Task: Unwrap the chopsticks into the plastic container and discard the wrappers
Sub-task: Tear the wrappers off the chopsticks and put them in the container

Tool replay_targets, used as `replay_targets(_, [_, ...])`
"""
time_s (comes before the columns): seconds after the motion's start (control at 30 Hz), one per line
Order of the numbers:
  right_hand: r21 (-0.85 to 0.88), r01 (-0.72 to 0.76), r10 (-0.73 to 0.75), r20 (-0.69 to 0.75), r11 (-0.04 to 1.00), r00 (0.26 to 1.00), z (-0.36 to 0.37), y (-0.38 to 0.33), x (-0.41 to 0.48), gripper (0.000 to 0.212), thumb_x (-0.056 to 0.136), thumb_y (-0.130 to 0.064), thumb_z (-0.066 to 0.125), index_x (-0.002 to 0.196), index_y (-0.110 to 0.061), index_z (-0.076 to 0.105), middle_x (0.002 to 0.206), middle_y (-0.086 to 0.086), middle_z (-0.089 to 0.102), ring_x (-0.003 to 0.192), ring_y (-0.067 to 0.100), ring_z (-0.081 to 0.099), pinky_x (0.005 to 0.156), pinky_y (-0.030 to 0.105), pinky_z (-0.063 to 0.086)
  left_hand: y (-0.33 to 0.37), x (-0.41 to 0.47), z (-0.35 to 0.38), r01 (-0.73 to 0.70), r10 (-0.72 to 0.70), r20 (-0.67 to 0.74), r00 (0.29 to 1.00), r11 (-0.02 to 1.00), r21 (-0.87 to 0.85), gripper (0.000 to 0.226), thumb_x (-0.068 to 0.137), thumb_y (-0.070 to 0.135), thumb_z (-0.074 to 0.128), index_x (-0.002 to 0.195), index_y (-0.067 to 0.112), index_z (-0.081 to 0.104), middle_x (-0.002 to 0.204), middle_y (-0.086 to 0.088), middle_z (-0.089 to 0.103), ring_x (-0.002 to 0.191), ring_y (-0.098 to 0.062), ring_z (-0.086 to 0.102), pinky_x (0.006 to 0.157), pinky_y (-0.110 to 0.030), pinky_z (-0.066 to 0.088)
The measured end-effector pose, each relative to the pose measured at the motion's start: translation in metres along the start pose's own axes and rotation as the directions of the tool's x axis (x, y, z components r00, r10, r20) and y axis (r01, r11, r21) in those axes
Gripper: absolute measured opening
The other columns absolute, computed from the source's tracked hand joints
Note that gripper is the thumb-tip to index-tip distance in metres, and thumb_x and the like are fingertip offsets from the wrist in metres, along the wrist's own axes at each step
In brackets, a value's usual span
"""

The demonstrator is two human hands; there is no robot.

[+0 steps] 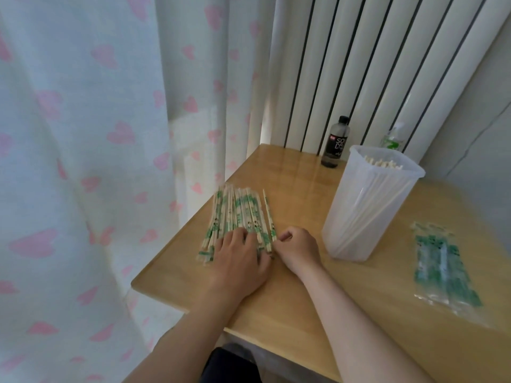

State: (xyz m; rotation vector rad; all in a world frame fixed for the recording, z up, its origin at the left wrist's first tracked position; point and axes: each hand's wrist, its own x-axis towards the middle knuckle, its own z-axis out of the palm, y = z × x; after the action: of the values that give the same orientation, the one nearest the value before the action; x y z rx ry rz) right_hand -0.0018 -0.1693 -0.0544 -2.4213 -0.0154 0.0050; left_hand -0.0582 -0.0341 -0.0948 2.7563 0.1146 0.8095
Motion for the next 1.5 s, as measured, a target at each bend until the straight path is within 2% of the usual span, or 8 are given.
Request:
replay_targets(0.23, [-0.088,-0.04,0.044,0.041,0.995,0.998,0.001,-0.008,-0.003,0.022,0.079,-0.04,0.071,0.089,-0.023,0.06,0.086,-0.006,0.064,0.076,0.015,0.059,0.057,0.03,0.04,-0.001,-0.002,0.001,0.007,-0.007,-0.006,1.0,1.0,-0.015,0.032,0.083,0.045,0.049,0.094,0.019,0.064,0.103,-0.002,0.061,0.094,-0.025,0.058,0.084,-0.04,0.044])
replay_targets(0.43, [-0.182,-0.092,0.099,0.027,0.979,0.995,0.003,-0.017,-0.001,0.025,0.078,-0.043,0.067,0.075,-0.018,0.063,0.073,-0.002,0.062,0.065,0.023,0.058,0.049,0.028,0.034,-0.001,-0.001,0.001,0.012,-0.013,-0.026,1.0,0.999,-0.043,0.031,0.084,0.044,0.052,0.094,0.017,0.065,0.102,-0.003,0.062,0.094,-0.025,0.059,0.084,-0.041,0.047])
replay_targets(0.53, [-0.126,-0.126,0.131,0.034,0.984,0.991,0.0,-0.016,0.001,0.025,0.082,-0.04,0.07,0.076,-0.018,0.061,0.071,-0.002,0.059,0.065,0.022,0.056,0.051,0.027,0.036,-0.002,-0.001,0.002,0.014,-0.015,-0.026,1.0,0.999,-0.05,0.031,0.085,0.043,0.053,0.097,0.017,0.066,0.103,-0.003,0.062,0.095,-0.025,0.058,0.086,-0.041,0.047])
replay_targets(0.73, [0.112,-0.172,0.169,0.029,0.979,0.985,-0.003,-0.006,0.003,0.037,0.082,-0.027,0.07,0.053,-0.019,0.05,0.051,-0.002,0.051,0.051,0.022,0.049,0.049,0.027,0.032,-0.002,-0.001,0.003,0.008,-0.01,-0.034,0.999,0.999,-0.05,0.031,0.085,0.044,0.051,0.095,0.018,0.065,0.1,-0.001,0.06,0.092,-0.024,0.057,0.083,-0.039,0.046])
replay_targets(0.9, [0.071,-0.122,0.121,0.018,0.99,0.992,-0.005,-0.007,-0.001,0.018,0.084,-0.032,0.069,0.089,-0.017,0.06,0.085,-0.002,0.064,0.072,0.018,0.058,0.053,0.028,0.037,-0.003,-0.001,0.001,0.017,-0.017,-0.007,1.0,0.999,-0.046,0.035,0.085,0.046,0.048,0.098,0.018,0.064,0.103,-0.001,0.06,0.095,-0.025,0.057,0.085,-0.04,0.046])
replay_targets(1.03, [-0.069,-0.089,0.092,0.034,0.994,0.995,-0.004,-0.009,0.001,0.035,0.089,-0.037,0.07,0.063,-0.024,0.049,0.061,-0.007,0.051,0.051,0.012,0.045,0.04,0.025,0.029,-0.002,-0.001,0.0,0.016,-0.015,0.014,1.0,0.999,-0.036,0.039,0.087,0.048,0.042,0.101,0.019,0.064,0.106,-0.001,0.059,0.098,-0.024,0.056,0.087,-0.039,0.044])
replay_targets(1.23, [-0.107,-0.147,0.16,0.129,0.983,0.979,-0.008,-0.017,0.012,0.024,0.083,-0.039,0.069,0.084,-0.015,0.064,0.079,0.003,0.068,0.069,0.025,0.068,0.051,0.026,0.044,-0.002,-0.001,0.0,0.017,-0.017,-0.005,1.0,0.999,-0.027,0.037,0.085,0.047,0.043,0.096,0.018,0.064,0.102,0.0,0.059,0.092,-0.023,0.056,0.083,-0.039,0.044])
replay_targets(1.5, [0.059,-0.136,0.127,0.138,0.989,0.982,-0.013,-0.008,0.01,0.03,0.085,-0.036,0.06,0.082,-0.007,0.066,0.074,0.008,0.069,0.065,0.027,0.069,0.057,0.032,0.053,-0.003,0.002,0.002,0.002,-0.002,-0.017,1.0,1.0,-0.006,0.038,0.085,0.047,0.045,0.095,0.017,0.065,0.099,-0.002,0.06,0.09,-0.025,0.057,0.08,-0.041,0.047])
